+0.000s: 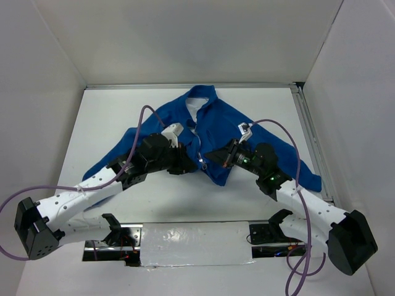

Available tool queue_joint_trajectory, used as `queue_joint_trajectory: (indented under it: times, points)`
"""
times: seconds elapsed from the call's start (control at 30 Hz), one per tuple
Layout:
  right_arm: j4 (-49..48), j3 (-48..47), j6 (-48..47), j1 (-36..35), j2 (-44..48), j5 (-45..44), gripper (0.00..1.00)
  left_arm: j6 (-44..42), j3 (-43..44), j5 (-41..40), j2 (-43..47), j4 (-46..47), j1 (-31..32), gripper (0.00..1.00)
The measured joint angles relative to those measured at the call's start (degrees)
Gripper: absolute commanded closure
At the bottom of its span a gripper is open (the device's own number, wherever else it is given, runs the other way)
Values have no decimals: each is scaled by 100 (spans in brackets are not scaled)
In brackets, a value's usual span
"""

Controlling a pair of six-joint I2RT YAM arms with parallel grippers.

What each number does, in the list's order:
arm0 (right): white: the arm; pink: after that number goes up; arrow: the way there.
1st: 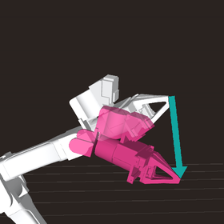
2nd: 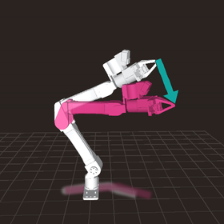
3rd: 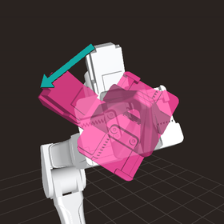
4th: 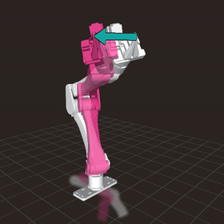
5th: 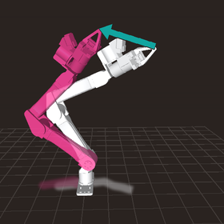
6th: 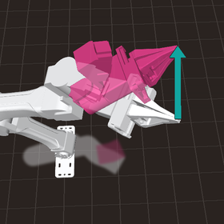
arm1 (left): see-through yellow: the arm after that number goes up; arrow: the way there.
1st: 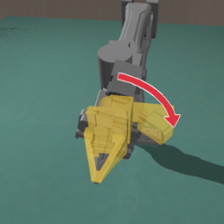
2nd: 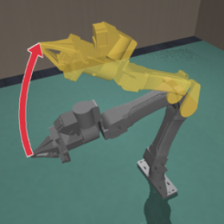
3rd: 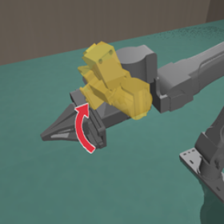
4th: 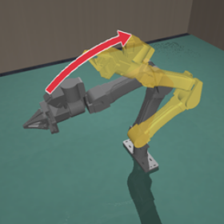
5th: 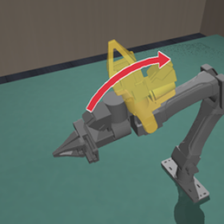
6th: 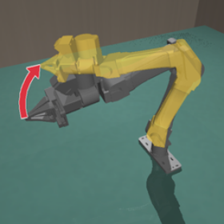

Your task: Zip up the jacket

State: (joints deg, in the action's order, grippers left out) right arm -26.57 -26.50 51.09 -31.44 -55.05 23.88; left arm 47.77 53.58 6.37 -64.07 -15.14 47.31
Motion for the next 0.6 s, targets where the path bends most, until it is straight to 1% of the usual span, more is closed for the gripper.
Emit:
queue_joint_trajectory:
  times: [0.03,0.1,0.13,0.2,0.3,0.37,0.43,0.47,0.57,0.6]
  points:
    - [109,-17,-28,-2,-7,-7,99,2,13,-26,-13,-37,9,100]
    - [481,-120,-179,-46,-22,-98,93,31,125,-92,-118,-210,26,100]
    - [710,-212,-278,-105,-39,-201,87,44,221,-129,-192,-321,28,100]
    - [1088,-400,-479,-247,-74,-466,83,59,444,-175,-365,-553,24,100]
    - [1574,-645,-750,-415,-116,-789,67,68,634,-157,-498,-767,-50,100]
    - [1779,-717,-876,-470,-136,-907,60,74,675,-149,-518,-835,-107,100]
    - [1941,-728,-975,-498,-138,-1014,50,92,702,-151,-520,-907,-129,100]
    - [2009,-730,-1016,-507,-138,-1047,37,114,721,-153,-520,-944,-131,100]
    - [2295,-787,-1152,-535,-138,-1134,33,195,785,-157,-520,-1058,-144,100]
    - [2400,-839,-1200,-546,-140,-1165,27,201,804,-157,-520,-1082,-155,100]
